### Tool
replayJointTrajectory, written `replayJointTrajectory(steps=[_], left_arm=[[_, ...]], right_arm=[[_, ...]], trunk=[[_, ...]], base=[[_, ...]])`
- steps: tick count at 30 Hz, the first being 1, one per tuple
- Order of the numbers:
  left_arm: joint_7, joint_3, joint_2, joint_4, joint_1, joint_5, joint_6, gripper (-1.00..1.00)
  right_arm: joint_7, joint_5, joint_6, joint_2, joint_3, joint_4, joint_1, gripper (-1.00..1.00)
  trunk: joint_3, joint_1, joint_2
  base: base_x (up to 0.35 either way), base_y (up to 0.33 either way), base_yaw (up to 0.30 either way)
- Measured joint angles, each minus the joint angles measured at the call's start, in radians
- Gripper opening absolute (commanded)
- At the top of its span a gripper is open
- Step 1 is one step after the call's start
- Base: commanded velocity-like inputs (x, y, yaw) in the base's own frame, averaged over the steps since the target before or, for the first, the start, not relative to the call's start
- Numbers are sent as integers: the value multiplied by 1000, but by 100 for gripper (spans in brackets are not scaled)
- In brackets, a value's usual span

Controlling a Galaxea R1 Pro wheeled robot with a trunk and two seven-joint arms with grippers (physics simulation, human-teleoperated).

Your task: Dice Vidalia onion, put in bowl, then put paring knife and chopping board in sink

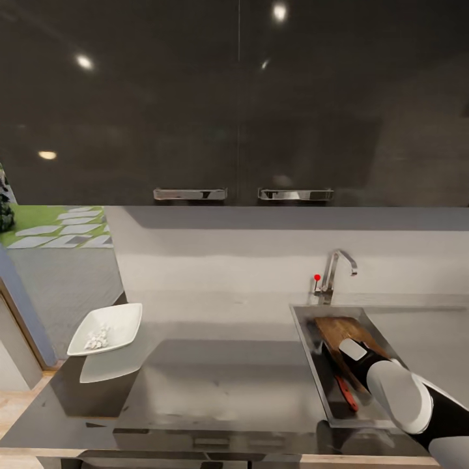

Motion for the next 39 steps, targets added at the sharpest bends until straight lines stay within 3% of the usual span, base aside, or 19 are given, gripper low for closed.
replayJointTrajectory(steps=[15,39], left_arm=[[0,-2,-2,15,0,0,0,100],[0,-2,-6,17,0,0,0,100]], right_arm=[[-51,4,-13,14,17,4,7,-100],[-52,4,-15,17,15,2,8,-100]], trunk=[[-2,0,0],[-36,0,2]], base=[[0,0,0],[0,0,0]])
